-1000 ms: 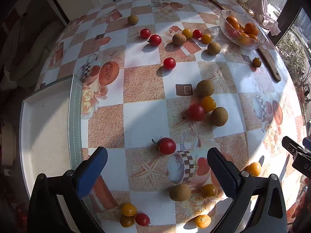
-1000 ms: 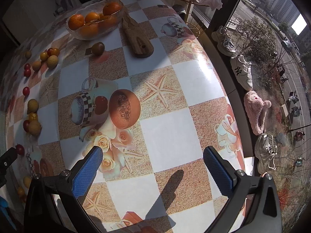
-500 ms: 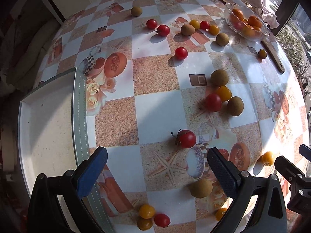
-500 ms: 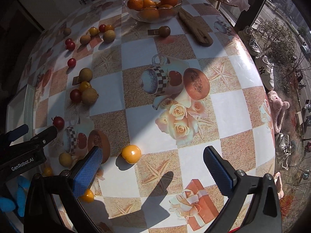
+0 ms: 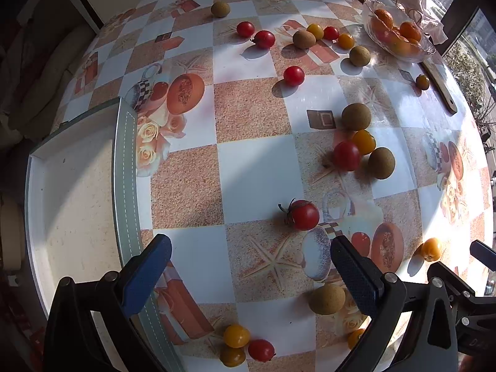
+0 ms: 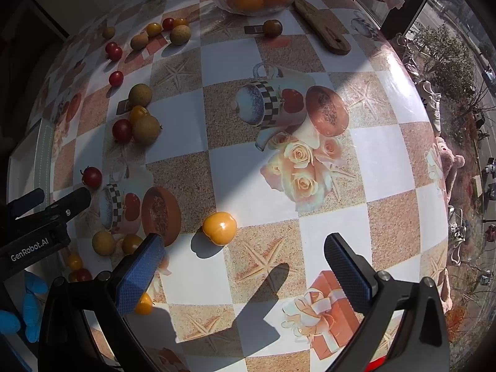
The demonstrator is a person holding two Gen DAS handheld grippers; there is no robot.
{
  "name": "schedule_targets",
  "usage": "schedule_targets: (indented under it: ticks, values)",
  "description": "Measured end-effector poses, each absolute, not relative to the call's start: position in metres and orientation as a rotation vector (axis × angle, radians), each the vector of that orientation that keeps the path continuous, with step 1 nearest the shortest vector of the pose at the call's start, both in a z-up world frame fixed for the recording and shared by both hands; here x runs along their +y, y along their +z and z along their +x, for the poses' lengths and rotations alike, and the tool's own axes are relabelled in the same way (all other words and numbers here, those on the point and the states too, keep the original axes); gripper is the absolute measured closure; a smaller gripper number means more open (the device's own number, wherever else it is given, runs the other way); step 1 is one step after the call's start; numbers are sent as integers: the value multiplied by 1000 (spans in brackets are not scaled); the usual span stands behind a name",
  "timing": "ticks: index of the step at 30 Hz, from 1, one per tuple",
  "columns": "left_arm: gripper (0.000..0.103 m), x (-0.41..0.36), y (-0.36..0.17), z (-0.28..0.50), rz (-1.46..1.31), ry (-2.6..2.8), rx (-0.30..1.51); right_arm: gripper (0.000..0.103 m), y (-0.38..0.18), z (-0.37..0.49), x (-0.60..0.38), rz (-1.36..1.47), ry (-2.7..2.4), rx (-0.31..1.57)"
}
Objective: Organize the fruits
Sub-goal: 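Move left tool to a red cherry tomato while right tool approaches a yellow tomato, then grasp the red cherry tomato with left tool while right tool grasps the yellow tomato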
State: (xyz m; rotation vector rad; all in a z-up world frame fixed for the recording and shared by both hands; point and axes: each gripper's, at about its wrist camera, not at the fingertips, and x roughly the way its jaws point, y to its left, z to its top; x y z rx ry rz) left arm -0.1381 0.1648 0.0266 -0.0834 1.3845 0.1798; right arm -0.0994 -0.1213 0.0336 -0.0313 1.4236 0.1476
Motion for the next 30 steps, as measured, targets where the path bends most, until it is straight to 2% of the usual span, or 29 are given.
schedule_targets:
  ticks: [30]
  values:
    - [0, 147, 7, -110, -58, 158, 1386, 0, 21, -93, -117, -45, 155, 1447]
